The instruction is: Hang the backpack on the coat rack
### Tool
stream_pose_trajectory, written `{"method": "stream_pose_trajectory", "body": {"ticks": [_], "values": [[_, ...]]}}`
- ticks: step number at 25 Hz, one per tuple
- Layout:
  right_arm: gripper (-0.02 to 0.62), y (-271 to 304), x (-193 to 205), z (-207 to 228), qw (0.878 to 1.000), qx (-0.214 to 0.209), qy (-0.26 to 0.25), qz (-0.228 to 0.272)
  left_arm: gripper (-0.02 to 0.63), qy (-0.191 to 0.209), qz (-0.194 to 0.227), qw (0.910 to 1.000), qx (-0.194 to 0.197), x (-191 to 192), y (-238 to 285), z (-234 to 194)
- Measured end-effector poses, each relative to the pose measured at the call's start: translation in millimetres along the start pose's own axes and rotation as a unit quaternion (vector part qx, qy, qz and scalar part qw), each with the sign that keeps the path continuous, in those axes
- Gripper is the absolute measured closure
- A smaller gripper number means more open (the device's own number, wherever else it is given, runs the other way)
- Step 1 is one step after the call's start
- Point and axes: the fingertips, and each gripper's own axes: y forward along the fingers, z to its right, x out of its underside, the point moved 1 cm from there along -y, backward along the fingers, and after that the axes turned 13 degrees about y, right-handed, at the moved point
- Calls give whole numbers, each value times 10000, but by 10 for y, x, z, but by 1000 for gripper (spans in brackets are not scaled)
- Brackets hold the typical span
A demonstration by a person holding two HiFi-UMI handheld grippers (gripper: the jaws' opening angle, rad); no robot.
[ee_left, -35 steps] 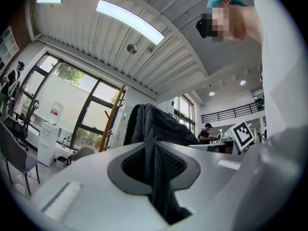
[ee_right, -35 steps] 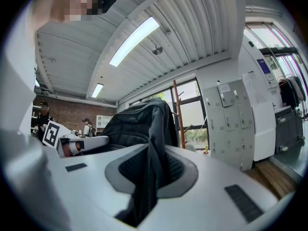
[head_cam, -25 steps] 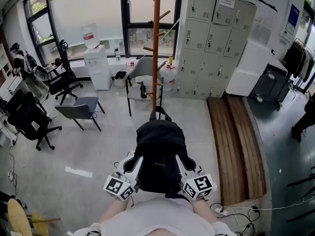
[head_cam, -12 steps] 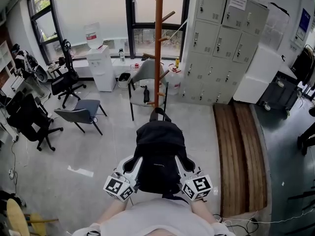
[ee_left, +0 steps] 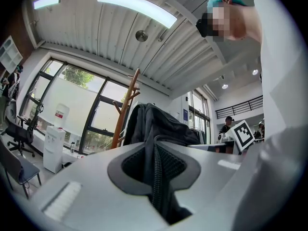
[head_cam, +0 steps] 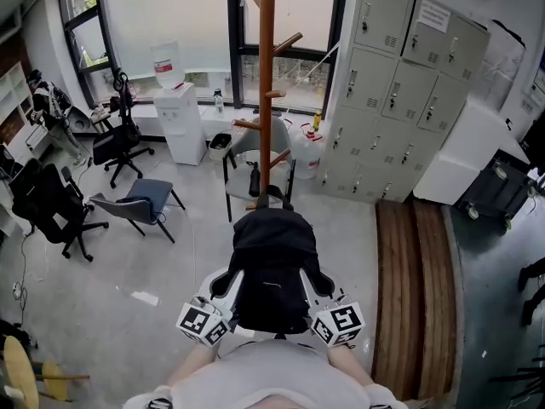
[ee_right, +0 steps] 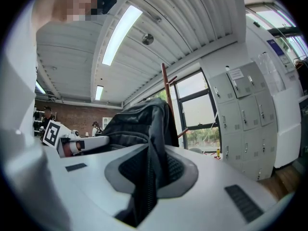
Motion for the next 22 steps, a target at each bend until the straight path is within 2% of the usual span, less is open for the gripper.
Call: {"method": "stream_pose_trajectory", "body": {"ticks": [6,11,18,22], "values": [[541,309,-168,320,9998,-171,-70,-5,560,50,20,9998,-190,37,393,-179],[541,493,-215,476,9999,-160,-26,-19,560,81,-6,9998,-159,50,604,-304],[541,690,-267,489,10000,1,39,34,560,51,-41,9999,95,63,743,-536],[541,780,-342,516,9999,74,50,99,560,25,-16,9999,96,-18,843,-638]]}}
